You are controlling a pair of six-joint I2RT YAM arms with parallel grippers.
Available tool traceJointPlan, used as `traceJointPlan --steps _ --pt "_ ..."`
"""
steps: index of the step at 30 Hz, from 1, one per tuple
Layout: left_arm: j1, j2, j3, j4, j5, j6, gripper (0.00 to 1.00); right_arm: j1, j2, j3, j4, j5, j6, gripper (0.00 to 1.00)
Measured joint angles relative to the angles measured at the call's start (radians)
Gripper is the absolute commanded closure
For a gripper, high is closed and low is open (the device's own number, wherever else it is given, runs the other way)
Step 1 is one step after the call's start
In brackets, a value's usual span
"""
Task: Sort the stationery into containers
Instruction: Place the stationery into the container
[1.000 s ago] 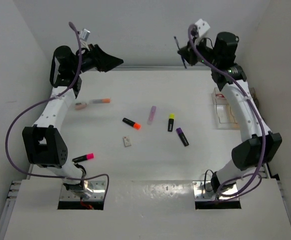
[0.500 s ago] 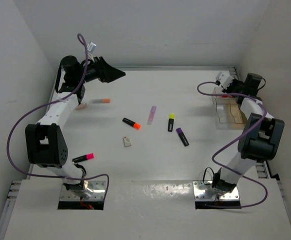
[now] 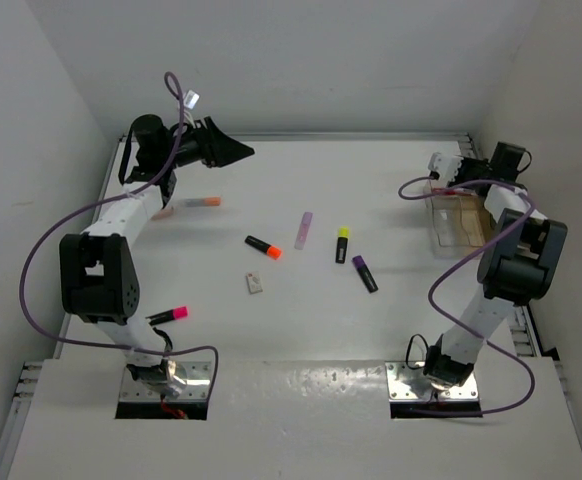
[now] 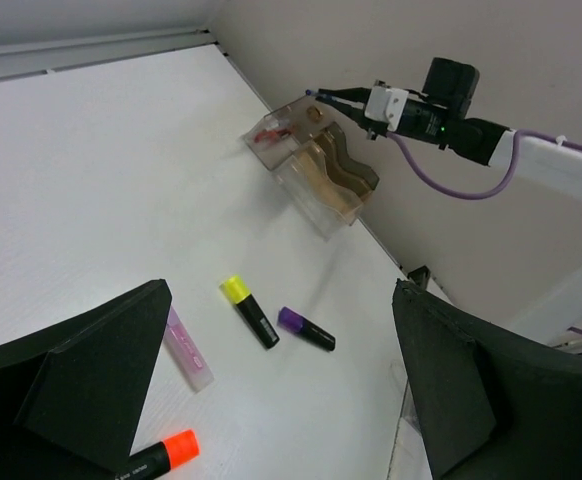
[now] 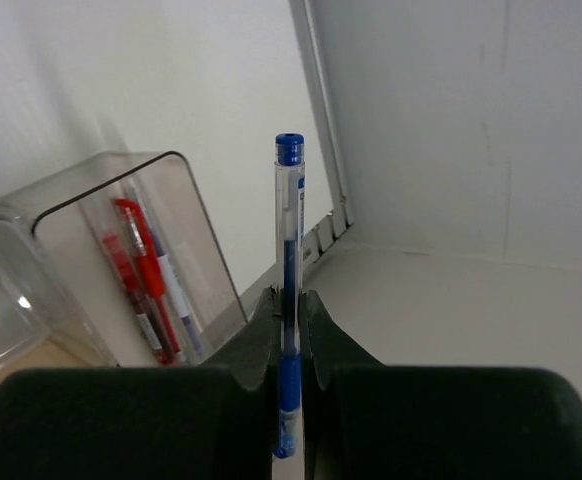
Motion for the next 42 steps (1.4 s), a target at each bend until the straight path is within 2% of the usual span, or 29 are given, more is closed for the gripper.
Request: traceJointPlan --steps 9,14,20,24,28,31,35,36,40,42 --pt "-0.001 0.014 0.0 -0.001 0.0 -0.003 0.0 -0.008 0.02 0.027 -0.175 0.003 -0.114 1.0" --pt "-0.007 0.021 0.0 -0.016 -0.001 0.001 0.0 -0.02 0.049 0.043 -0.241 0.016 -0.152 0.82" --pt "-0.012 0.021 0.0 -0.023 0.0 0.009 0.0 -0.026 0.071 0.056 -0.259 0.036 -0.179 0.76" --pt "-0.013 0.021 0.0 -0.036 -0.001 0.02 0.0 -0.026 0.074 0.064 -0.257 0.039 -0.179 0.66" --pt "-0.012 0.021 0.006 -0.081 -0.007 0.065 0.0 -0.026 0.072 0.068 -0.222 0.037 -0.115 0.63" --pt "-0.012 0.021 0.058 -0.246 -0.038 0.202 0.0 -0.017 0.039 0.055 -0.212 0.034 0.008 0.57" --pt "-0.003 0.021 0.192 -0.536 -0.136 0.466 0.0 0.03 -0.132 0.003 -0.216 0.043 0.257 0.46" --pt "0.0 0.019 0.22 -0.592 -0.171 0.536 0.0 0.056 -0.189 0.002 -0.224 0.049 0.336 0.33" --pt "0.059 0.024 0.32 -0.831 -0.3 0.826 0.0 0.158 -0.384 0.002 -0.269 0.053 0.602 0.28" --pt "0.1 0.058 0.406 -0.965 -0.363 0.949 0.0 0.212 -0.447 0.002 -0.31 0.048 0.719 0.21"
